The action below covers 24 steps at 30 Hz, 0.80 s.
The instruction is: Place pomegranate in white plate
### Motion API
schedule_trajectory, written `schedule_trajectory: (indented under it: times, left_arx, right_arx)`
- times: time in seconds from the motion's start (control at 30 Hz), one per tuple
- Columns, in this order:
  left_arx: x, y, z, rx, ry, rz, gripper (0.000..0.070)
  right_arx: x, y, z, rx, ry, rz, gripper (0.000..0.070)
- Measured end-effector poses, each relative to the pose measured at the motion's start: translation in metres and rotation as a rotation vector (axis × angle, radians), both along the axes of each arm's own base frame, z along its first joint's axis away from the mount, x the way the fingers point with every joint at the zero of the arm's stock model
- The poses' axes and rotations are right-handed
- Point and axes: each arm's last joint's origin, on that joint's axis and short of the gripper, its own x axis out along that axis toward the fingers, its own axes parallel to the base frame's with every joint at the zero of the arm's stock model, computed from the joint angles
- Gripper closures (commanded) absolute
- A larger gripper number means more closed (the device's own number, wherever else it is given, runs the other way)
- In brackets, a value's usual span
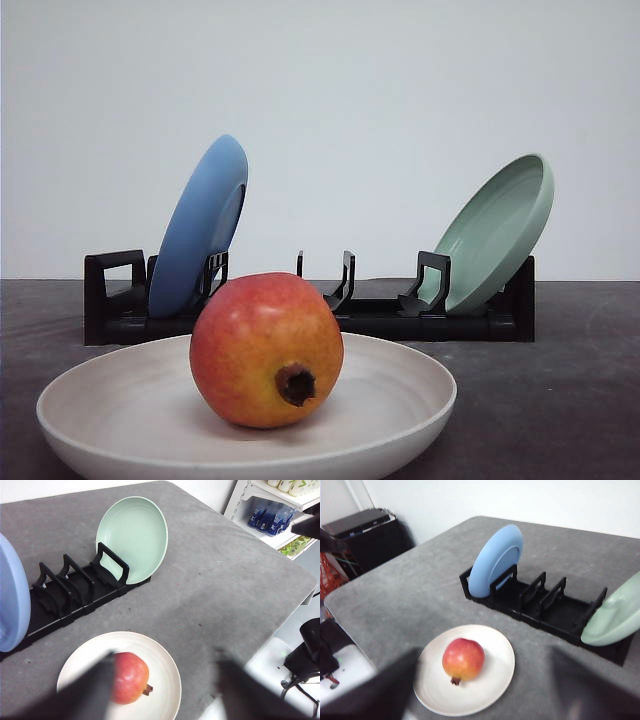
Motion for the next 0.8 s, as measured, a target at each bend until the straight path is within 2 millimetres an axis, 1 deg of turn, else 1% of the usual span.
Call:
schedule_trajectory:
  times: [0.07,0.67,0.8]
  left_arx:
    - [0.0001,0.0000,0.0002,0.004,-0.009,0.000,0.0700]
    - [0.0000,0.0018,0.0009,0.018,-0.035,-0.007,0.0700]
    - [-0.0005,0.0072,0.0034,-0.012,-0.040,-0.002,0.0700]
  right_arx:
    - [-0.0002,-0.0002,-0.0008,-0.006,0.005,0.000,0.0672]
    - [-0.0001,-0.0001,-0.0007,-0.006,0.005,0.001,0.0672]
    - [-0.0001,-0.0001,-0.0007,-0.006,0.004,0.000,0.0672]
